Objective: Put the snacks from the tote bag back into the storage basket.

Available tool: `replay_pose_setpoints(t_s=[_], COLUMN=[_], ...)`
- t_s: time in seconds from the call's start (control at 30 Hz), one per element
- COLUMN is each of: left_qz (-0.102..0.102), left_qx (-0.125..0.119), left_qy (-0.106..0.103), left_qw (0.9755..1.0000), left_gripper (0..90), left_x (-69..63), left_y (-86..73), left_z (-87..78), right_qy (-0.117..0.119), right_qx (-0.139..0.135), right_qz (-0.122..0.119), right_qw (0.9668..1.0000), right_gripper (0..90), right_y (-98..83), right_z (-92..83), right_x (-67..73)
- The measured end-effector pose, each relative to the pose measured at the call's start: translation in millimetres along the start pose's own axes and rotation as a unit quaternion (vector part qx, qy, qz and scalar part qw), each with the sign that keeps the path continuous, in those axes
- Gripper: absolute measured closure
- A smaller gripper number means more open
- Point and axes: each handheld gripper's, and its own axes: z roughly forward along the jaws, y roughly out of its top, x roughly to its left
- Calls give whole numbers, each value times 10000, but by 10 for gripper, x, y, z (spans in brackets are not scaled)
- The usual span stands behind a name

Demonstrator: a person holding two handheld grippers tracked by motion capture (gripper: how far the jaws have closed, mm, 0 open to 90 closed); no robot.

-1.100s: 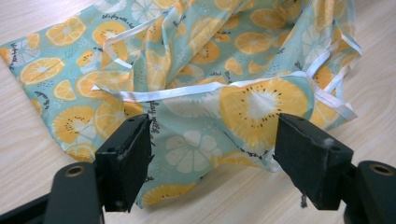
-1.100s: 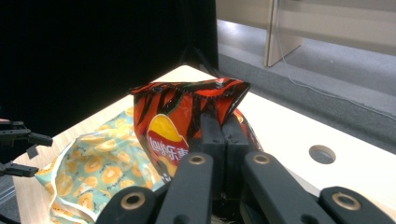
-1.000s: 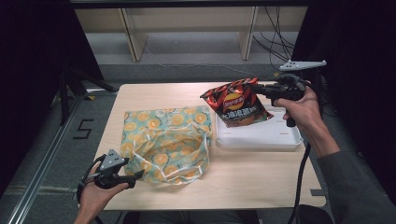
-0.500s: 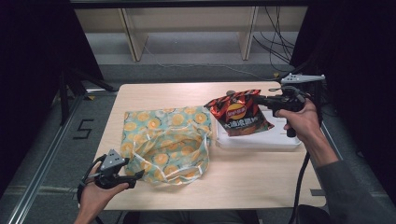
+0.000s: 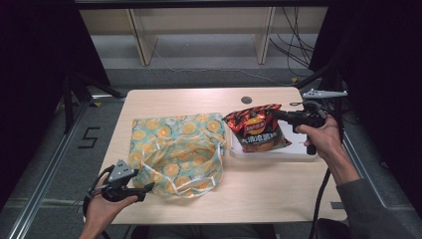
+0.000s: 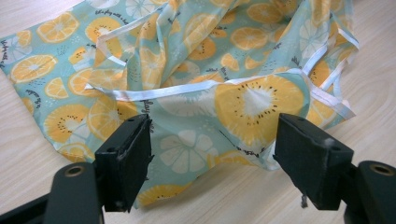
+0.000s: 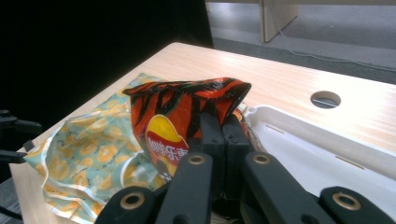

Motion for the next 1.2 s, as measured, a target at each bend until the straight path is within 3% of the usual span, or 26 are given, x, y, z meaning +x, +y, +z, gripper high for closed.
replay_pose_setpoints(t_s=[0.1,0.13,0.23,0.4,0.43,0.47,0.5,0.57,0.6,0.63,0.67,0.7,0.73,0.77,0.8,0.83,0.87,0.9,0.93,0.97,1.07,1.13,1.2], left_qz=[8,12,-14,-79,-78,-76,-84,-84,-77,-79,-86,-88,-85,-70,-72,-79,-78,-79,-84,-71,-78,46,-145], left_qx=[1,0,-1,-2,-1,-2,-11,-5,-3,-2,0,-2,-3,-2,-5,-4,-4,-2,-5,-5,-5,-37,1], left_qy=[0,0,-5,-7,-8,-7,-7,-8,-10,-9,-8,-10,-9,-9,-9,-9,-10,-10,-9,-8,-7,36,-17], left_qw=[10000,10000,10000,10000,10000,10000,10000,10000,10000,10000,10000,10000,10000,10000,10000,10000,10000,10000,10000,10000,10000,10000,9999], left_gripper=[270,270,270,270,270,270,270,270,270,270,270,270,270,270,270,270,270,270,270,270,270,270,270], left_x=[2,2,-2,-13,-12,-13,-15,-18,-17,-18,-19,-19,-17,-15,-15,-16,-16,-16,-17,-15,-16,4,-20], left_y=[0,0,1,0,0,0,0,1,1,1,1,1,2,2,2,1,2,2,2,2,2,7,-2], left_z=[-1,-1,-1,4,6,7,9,9,9,9,8,9,9,9,9,9,9,9,9,9,8,15,12], right_qy=[-61,-119,-239,-372,-367,-392,-410,-464,-526,-534,-588,-601,-638,-652,-674,-697,-740,-729,-808,-805,-871,-868,-883], right_qx=[3,8,61,-15,16,27,-10,1,-21,-27,-20,-3,-9,-3,-7,26,16,-18,-43,26,8,38,15], right_qz=[26,-70,115,109,306,339,209,331,229,351,247,417,320,424,381,600,428,629,476,675,533,754,606], right_qw=[10000,9999,9996,9992,9989,9987,9989,9984,9984,9980,9980,9973,9975,9970,9970,9958,9963,9954,9956,9945,9948,9934,9942], right_gripper=[900,900,898,894,893,892,891,888,886,883,881,877,874,871,870,869,867,864,861,859,858,857,855], right_y=[-21,-25,-50,-94,-104,-116,-122,-139,-151,-160,-161,-170,-174,-186,-189,-193,-195,-206,-216,-215,-226,-228,-221], right_z=[-17,-24,-41,-72,-84,-96,-98,-115,-118,-124,-131,-134,-142,-140,-143,-148,-153,-145,-146,-155,-162,-158,-153], right_x=[-28,-55,-85,-175,-154,-163,-193,-205,-237,-238,-273,-272,-307,-321,-347,-338,-381,-374,-420,-414,-484,-483,-529])
